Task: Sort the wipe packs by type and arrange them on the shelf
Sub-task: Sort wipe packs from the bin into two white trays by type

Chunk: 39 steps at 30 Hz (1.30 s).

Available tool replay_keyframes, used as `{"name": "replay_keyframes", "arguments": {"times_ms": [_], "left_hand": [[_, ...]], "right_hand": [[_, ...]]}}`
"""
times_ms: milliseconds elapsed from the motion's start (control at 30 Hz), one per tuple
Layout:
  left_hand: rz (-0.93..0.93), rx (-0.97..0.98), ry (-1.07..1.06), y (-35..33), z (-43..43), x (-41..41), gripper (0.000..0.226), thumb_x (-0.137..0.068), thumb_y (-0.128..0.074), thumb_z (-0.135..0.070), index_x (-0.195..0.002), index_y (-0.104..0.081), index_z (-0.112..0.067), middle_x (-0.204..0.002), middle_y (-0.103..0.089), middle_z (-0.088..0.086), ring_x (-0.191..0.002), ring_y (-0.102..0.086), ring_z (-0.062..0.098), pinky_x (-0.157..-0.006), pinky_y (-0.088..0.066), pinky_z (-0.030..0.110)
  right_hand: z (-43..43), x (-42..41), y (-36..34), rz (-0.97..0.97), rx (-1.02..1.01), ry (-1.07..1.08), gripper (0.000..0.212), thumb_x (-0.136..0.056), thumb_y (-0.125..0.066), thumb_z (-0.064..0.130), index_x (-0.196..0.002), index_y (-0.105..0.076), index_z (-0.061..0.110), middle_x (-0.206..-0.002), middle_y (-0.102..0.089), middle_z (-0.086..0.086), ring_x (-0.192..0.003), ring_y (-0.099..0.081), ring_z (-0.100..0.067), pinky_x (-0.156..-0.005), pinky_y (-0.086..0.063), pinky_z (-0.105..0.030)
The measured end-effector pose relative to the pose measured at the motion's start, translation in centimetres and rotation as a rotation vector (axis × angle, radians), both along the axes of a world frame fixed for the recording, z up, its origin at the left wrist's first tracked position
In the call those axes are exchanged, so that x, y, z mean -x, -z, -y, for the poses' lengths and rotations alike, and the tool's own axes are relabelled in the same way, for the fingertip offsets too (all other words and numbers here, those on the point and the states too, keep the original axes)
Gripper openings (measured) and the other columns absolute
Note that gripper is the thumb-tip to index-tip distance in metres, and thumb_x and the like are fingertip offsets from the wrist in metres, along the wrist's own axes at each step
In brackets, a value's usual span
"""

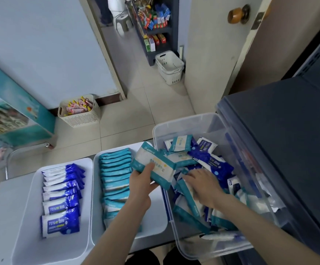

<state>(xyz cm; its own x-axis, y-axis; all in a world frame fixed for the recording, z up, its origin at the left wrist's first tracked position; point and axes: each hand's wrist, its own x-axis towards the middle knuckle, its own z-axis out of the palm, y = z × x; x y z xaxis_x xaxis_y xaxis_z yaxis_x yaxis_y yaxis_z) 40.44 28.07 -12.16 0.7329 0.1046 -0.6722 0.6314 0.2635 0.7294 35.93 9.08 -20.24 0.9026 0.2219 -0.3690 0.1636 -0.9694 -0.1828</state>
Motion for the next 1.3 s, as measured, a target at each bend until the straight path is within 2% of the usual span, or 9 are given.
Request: {"name": "replay_keyframes", "arguments": {"times_ms": [167, 300, 400, 467, 533, 667, 800, 967, 1300], "left_hand": [[0.006, 0.0, -0.083, 0.1, -0.9, -0.1, 0.017, -0.097, -0.053, -0.026, -0.108, -0.056, -0.013, -0.098, -0.067, 0.006, -0.088, -0.067, 0.022, -0.064, -0.055, 0.033], [0.026, -0.002, -0.098, 0.4, -1.6, 0.1, 0.02, -0.099, -0.05, -0.025, -0.113, -0.055, -0.012, -0.103, -0.067, 0.009, -0.094, -0.066, 0.026, -0.069, -0.054, 0.034], [0.012, 0.054, -0.111, 0.5, -1.9, 0.4, 0.023, -0.1, -0.048, -0.023, -0.118, -0.055, -0.012, -0.107, -0.067, 0.011, -0.097, -0.065, 0.026, -0.071, -0.054, 0.034], [-0.013, 0.109, -0.111, 0.6, -1.6, 0.8, 0.027, -0.1, -0.047, -0.026, -0.121, -0.055, -0.011, -0.11, -0.067, 0.014, -0.097, -0.066, 0.026, -0.073, -0.055, 0.036], [-0.022, 0.175, -0.096, 0.4, -0.9, 1.4, 0.03, -0.099, -0.047, -0.031, -0.12, -0.057, -0.012, -0.109, -0.07, 0.013, -0.098, -0.068, 0.027, -0.074, -0.057, 0.038], [0.063, 0.165, 0.012, 0.1, 0.5, 2.6, 0.031, -0.092, -0.059, -0.028, -0.119, -0.059, -0.013, -0.106, -0.072, 0.009, -0.097, -0.07, 0.024, -0.072, -0.059, 0.035], [0.072, 0.144, -0.063, 0.3, 0.0, 2.8, 0.025, -0.09, -0.062, -0.012, -0.115, -0.059, -0.012, -0.105, -0.071, 0.011, -0.096, -0.069, 0.025, -0.074, -0.059, 0.037], [0.051, 0.15, -0.048, 0.5, -0.3, 3.2, 0.022, -0.086, -0.068, -0.013, -0.107, -0.064, -0.01, -0.099, -0.074, 0.008, -0.09, -0.072, 0.021, -0.072, -0.058, 0.031], [0.072, -0.063, 0.363, 0.3, -3.0, 1.7, 0.019, -0.089, -0.066, -0.016, -0.105, -0.064, -0.007, -0.093, -0.075, 0.006, -0.083, -0.073, 0.022, -0.072, -0.06, 0.035]], "right_hand": [[0.8, -1.2, -0.8, 0.012, -0.02, 0.026, 0.032, -0.08, -0.068, 0.019, -0.111, -0.061, 0.023, -0.105, -0.054, 0.001, -0.102, -0.045, -0.021, -0.075, -0.036, -0.031], [1.6, -0.6, -3.4, -0.027, -0.283, 0.398, 0.019, -0.087, -0.066, 0.022, -0.104, -0.059, 0.017, -0.097, -0.062, 0.006, -0.095, -0.057, -0.018, -0.075, -0.049, -0.035], [1.3, -0.4, -6.5, 0.107, -0.752, 0.878, 0.028, -0.084, -0.071, 0.021, -0.107, -0.059, 0.009, -0.1, -0.065, 0.003, -0.093, -0.06, -0.018, -0.084, -0.051, -0.04], [-0.3, -0.6, -8.1, 0.069, -1.219, 1.1, 0.024, -0.084, -0.07, 0.013, -0.105, -0.061, 0.01, -0.103, -0.07, -0.005, -0.09, -0.067, -0.021, -0.077, -0.056, -0.04], [-2.7, -0.9, -8.4, -0.057, -1.444, 1.206, 0.024, -0.084, -0.067, 0.009, -0.108, -0.061, 0.01, -0.103, -0.07, -0.007, -0.087, -0.07, -0.021, -0.066, -0.057, -0.032], [-6.4, -1.0, -7.2, -0.089, -1.382, 1.237, 0.027, -0.086, -0.066, 0.008, -0.111, -0.06, 0.015, -0.104, -0.07, -0.004, -0.089, -0.069, -0.019, -0.071, -0.058, -0.033], [-7.0, -0.5, -6.6, 0.077, -1.082, 1.09, 0.035, -0.08, -0.074, 0.018, -0.111, -0.059, 0.021, -0.107, -0.065, 0.001, -0.093, -0.065, -0.013, -0.072, -0.057, -0.029], [-7.6, 0.1, -6.2, -0.131, -1.425, 1.207, 0.037, -0.082, -0.069, 0.004, -0.113, -0.054, 0.018, -0.111, -0.066, -0.004, -0.097, -0.066, -0.019, -0.075, -0.057, -0.033], [-3.9, -2.1, -7.2, -0.244, -1.28, 0.857, 0.038, -0.079, -0.07, -0.002, -0.111, -0.058, 0.013, -0.105, -0.069, -0.006, -0.091, -0.069, -0.02, -0.07, -0.059, -0.034]]}}
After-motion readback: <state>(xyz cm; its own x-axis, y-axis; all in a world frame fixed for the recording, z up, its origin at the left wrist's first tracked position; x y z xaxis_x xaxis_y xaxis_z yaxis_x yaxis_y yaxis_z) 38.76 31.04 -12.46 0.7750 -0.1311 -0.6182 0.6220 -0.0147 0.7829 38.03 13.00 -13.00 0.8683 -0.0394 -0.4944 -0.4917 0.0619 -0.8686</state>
